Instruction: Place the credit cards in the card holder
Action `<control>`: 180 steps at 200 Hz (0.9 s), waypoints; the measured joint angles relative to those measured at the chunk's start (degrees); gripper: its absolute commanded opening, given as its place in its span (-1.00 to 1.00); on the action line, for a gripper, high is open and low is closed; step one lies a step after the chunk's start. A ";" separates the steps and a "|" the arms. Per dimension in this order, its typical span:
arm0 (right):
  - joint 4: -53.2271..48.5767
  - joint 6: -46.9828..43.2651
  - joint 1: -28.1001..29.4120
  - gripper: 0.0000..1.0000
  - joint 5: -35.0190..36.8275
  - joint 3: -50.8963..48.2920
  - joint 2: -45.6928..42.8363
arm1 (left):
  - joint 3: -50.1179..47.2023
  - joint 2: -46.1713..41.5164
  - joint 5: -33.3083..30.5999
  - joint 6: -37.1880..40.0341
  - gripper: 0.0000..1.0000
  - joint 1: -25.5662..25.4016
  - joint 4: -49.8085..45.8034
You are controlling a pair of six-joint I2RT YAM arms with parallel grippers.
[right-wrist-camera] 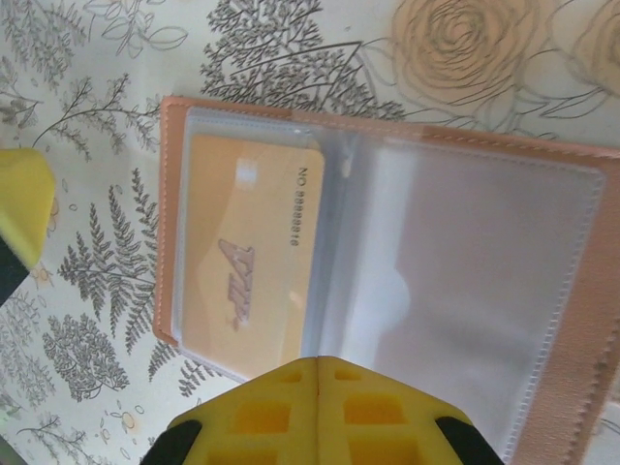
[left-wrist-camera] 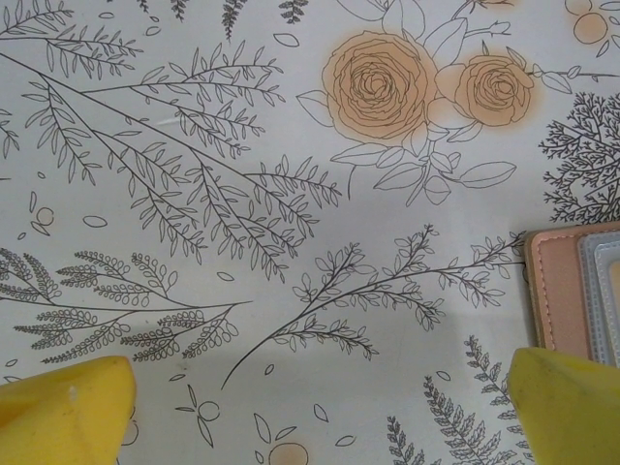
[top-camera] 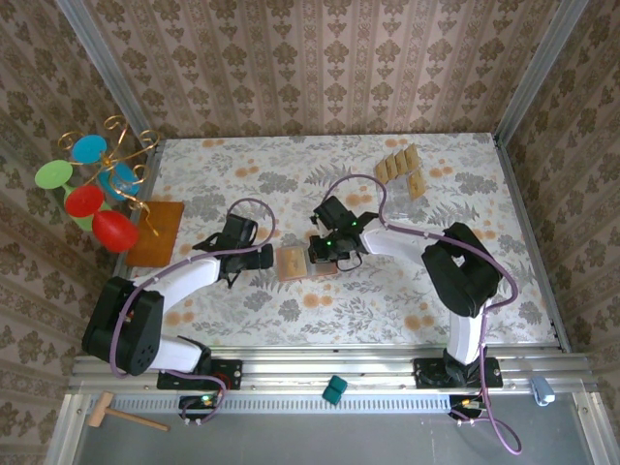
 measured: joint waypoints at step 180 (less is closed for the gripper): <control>3.08 1.92 1.73 -1.00 -1.09 -0.02 4.83 | 0.00 6.38 -0.37 -0.04 1.00 -4.17 1.31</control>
